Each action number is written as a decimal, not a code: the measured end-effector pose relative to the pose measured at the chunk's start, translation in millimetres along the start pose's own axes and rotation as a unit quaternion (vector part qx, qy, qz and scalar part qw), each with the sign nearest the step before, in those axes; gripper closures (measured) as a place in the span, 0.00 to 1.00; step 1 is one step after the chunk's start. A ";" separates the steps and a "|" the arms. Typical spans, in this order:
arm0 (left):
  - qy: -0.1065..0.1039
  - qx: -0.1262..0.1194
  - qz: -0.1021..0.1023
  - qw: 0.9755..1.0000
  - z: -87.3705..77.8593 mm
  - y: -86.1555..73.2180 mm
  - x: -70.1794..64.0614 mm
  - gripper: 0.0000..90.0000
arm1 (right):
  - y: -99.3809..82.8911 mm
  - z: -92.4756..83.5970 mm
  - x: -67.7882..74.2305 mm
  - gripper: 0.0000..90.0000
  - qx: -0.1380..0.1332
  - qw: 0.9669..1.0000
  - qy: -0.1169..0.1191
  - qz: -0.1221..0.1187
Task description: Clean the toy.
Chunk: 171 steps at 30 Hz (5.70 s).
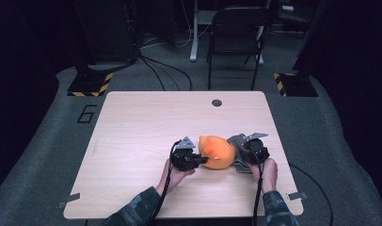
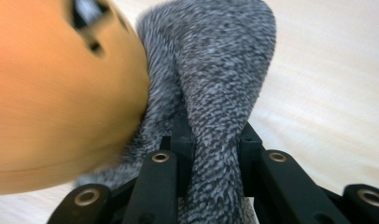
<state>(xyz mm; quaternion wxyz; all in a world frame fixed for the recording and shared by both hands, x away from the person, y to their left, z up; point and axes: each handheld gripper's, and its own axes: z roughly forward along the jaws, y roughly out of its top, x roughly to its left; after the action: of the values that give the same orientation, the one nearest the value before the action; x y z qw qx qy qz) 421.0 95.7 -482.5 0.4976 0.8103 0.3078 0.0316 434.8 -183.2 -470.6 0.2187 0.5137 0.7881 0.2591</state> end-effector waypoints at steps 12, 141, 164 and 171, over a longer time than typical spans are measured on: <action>0.002 0.001 0.001 1.000 0.2 0.1 -0.1 0.89 | 28.8 -75.9 31.4 0.84 -0.130 0.990 0.040 -0.039; 0.076 -0.025 0.209 0.975 8.8 -19.0 -8.8 0.89 | -4.3 -31.7 -25.1 0.84 -0.067 0.996 -0.045 0.044; -0.026 -0.080 -0.046 0.995 -40.3 16.2 -7.9 0.89 | 6.2 -55.7 -23.0 0.84 -0.101 0.993 -0.038 0.036; -0.007 -0.049 -0.096 0.994 -22.1 2.2 7.3 0.89 | 20.4 -80.4 -2.3 0.84 -0.137 0.990 -0.009 0.015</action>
<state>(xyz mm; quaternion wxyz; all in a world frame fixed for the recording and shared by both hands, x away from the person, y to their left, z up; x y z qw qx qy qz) 420.0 116.3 -471.5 0.5398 0.7520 0.3783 -0.0067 400.7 -193.2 -395.5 0.2899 0.4927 0.7358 0.3631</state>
